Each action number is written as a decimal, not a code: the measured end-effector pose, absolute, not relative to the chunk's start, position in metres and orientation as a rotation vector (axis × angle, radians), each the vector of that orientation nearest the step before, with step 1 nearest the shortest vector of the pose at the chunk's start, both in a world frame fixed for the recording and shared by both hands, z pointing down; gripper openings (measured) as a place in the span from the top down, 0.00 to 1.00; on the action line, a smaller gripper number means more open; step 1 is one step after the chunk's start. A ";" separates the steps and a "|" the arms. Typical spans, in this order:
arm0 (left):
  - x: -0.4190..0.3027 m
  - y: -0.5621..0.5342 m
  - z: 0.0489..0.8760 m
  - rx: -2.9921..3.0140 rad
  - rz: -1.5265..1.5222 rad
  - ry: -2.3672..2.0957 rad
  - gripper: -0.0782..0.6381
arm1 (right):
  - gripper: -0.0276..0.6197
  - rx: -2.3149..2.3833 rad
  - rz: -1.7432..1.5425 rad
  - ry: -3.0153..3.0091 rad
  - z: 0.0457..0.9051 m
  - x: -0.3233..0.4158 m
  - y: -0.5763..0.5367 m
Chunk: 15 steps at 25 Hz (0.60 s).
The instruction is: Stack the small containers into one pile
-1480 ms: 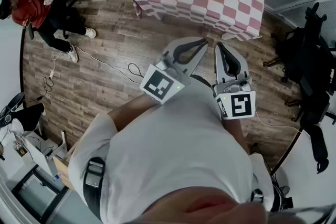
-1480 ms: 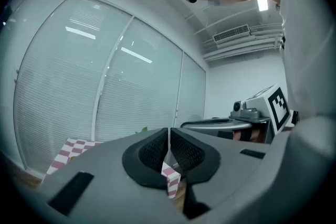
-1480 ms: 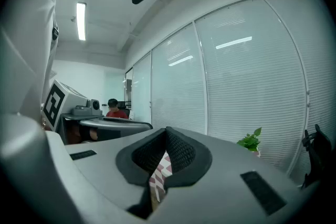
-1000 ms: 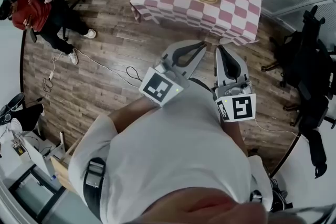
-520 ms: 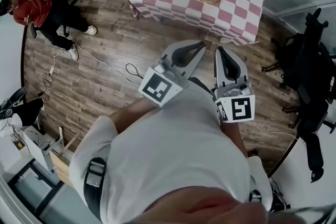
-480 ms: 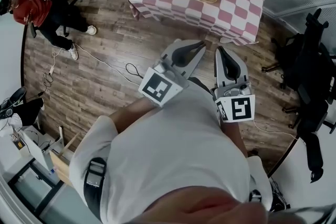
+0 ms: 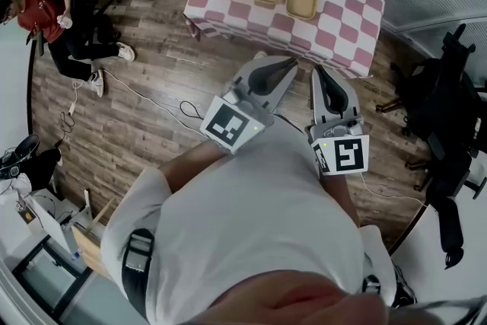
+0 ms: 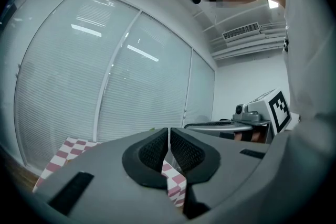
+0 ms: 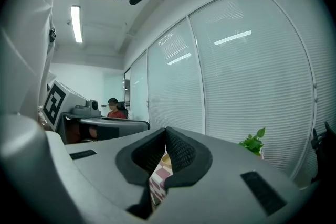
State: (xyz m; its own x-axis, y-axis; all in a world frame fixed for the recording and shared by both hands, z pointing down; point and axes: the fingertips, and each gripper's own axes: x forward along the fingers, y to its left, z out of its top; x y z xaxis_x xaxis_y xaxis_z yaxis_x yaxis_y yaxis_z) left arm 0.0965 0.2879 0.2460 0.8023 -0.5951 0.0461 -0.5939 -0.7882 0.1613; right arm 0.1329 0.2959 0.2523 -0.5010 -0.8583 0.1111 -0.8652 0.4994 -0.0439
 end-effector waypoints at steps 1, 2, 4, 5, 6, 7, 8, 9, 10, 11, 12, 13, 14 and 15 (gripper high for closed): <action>0.095 0.279 0.245 2.822 -0.017 -0.939 0.83 | 0.91 1.525 0.137 -2.652 0.251 0.131 0.287; 0.092 0.270 0.243 2.823 -0.024 -0.940 0.83 | 0.91 1.524 0.132 -2.648 0.251 0.130 0.277; 0.087 0.251 0.241 2.822 -0.031 -0.940 0.83 | 0.91 1.524 0.127 -2.639 0.250 0.125 0.257; 0.084 0.240 0.241 2.821 -0.032 -0.937 0.83 | 0.91 1.524 0.126 -2.635 0.249 0.123 0.246; 0.082 0.230 0.240 2.820 -0.034 -0.934 0.83 | 0.91 1.524 0.126 -2.632 0.249 0.120 0.235; 0.080 0.219 0.240 2.818 -0.034 -0.929 0.83 | 0.91 1.523 0.126 -2.629 0.249 0.117 0.223; 0.078 0.208 0.240 2.819 -0.033 -0.925 0.83 | 0.91 1.522 0.124 -2.626 0.248 0.115 0.212; 0.076 0.197 0.240 2.821 -0.031 -0.919 0.83 | 0.91 1.521 0.121 -2.624 0.248 0.112 0.201; 0.074 0.186 0.240 2.823 -0.029 -0.914 0.83 | 0.91 1.521 0.117 -2.621 0.247 0.109 0.190; 0.072 0.176 0.239 2.825 -0.028 -0.909 0.83 | 0.91 1.522 0.113 -2.620 0.246 0.106 0.179; 0.069 0.166 0.239 2.828 -0.028 -0.904 0.83 | 0.91 1.523 0.110 -2.618 0.245 0.103 0.169; 0.065 0.156 0.238 2.832 -0.025 -0.899 0.83 | 0.91 1.524 0.108 -2.617 0.243 0.100 0.159; 0.062 0.146 0.237 2.835 -0.024 -0.895 0.83 | 0.91 1.525 0.107 -2.615 0.243 0.096 0.149; 0.060 0.137 0.236 2.837 -0.025 -0.892 0.83 | 0.91 1.527 0.106 -2.613 0.242 0.094 0.139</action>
State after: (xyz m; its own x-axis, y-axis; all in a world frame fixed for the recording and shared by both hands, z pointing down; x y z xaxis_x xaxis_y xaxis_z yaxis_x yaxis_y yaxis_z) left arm 0.0596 0.1366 0.2363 0.8213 -0.5694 0.0343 -0.5667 -0.8074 0.1643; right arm 0.0936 0.1393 0.2422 -0.4866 -0.8634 0.1332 -0.8714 0.4906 -0.0032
